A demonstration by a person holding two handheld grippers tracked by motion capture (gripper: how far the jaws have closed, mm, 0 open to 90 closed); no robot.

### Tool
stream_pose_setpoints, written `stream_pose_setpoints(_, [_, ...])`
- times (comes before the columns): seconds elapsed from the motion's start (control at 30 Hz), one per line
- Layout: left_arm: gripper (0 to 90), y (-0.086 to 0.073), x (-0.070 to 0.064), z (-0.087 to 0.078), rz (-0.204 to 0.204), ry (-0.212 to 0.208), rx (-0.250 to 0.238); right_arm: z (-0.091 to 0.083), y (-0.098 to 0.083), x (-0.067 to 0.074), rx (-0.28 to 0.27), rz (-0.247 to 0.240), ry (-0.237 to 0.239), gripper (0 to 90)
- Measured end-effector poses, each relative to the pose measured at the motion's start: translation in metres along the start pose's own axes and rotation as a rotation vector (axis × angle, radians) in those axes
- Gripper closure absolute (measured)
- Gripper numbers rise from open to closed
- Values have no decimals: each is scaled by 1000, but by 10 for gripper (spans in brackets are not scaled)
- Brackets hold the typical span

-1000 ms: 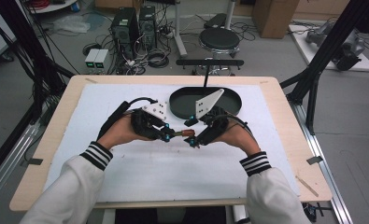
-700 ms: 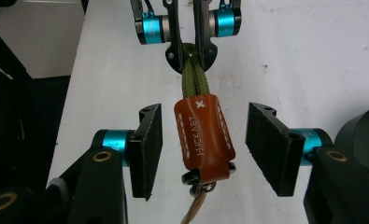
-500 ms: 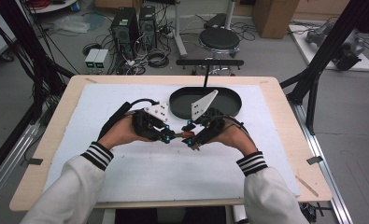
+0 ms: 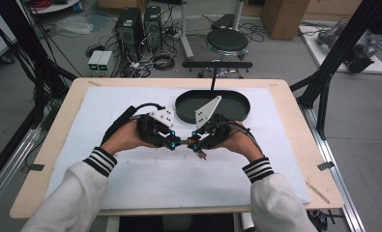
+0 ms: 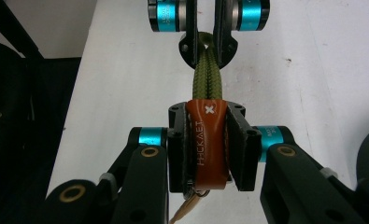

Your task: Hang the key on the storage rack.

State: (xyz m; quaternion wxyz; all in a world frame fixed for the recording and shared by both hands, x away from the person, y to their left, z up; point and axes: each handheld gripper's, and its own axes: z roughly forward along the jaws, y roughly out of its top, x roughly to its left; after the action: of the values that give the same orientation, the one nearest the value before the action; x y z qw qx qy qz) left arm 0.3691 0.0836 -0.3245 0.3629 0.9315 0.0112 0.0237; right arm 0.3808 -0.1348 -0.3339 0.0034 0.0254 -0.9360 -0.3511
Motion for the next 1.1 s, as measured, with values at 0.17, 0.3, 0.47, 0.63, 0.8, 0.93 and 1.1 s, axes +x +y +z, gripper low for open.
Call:
stream_pose_setpoints(0.17, [768,-2,4,-3,-10,2,-47,-3,-2,-1,-12,8,-22,724])
stream_pose_setpoints(0.3, [443,-12,10,-15,-27,50,-204,-10,-8,-2,-56,45,-51,724])
stream_pose_setpoints(0.47, [89,-23,11,-24,-108,137,-272,-19,-17,-3,-90,75,-98,723])
stream_pose_setpoints(0.63, [17,-47,10,-41,-162,226,-362,-41,-34,-5,-176,159,-203,724])
stream_pose_setpoints(0.8, [17,-75,5,-57,-225,338,-464,-65,-51,-9,-262,263,-350,723])
stream_pose_setpoints(0.93, [17,-104,1,-66,-279,409,-510,-83,-64,-12,-328,302,-462,723])
stream_pose_setpoints(1.1, [17,-128,-7,-72,-313,463,-546,-100,-82,-20,-377,371,-554,723])
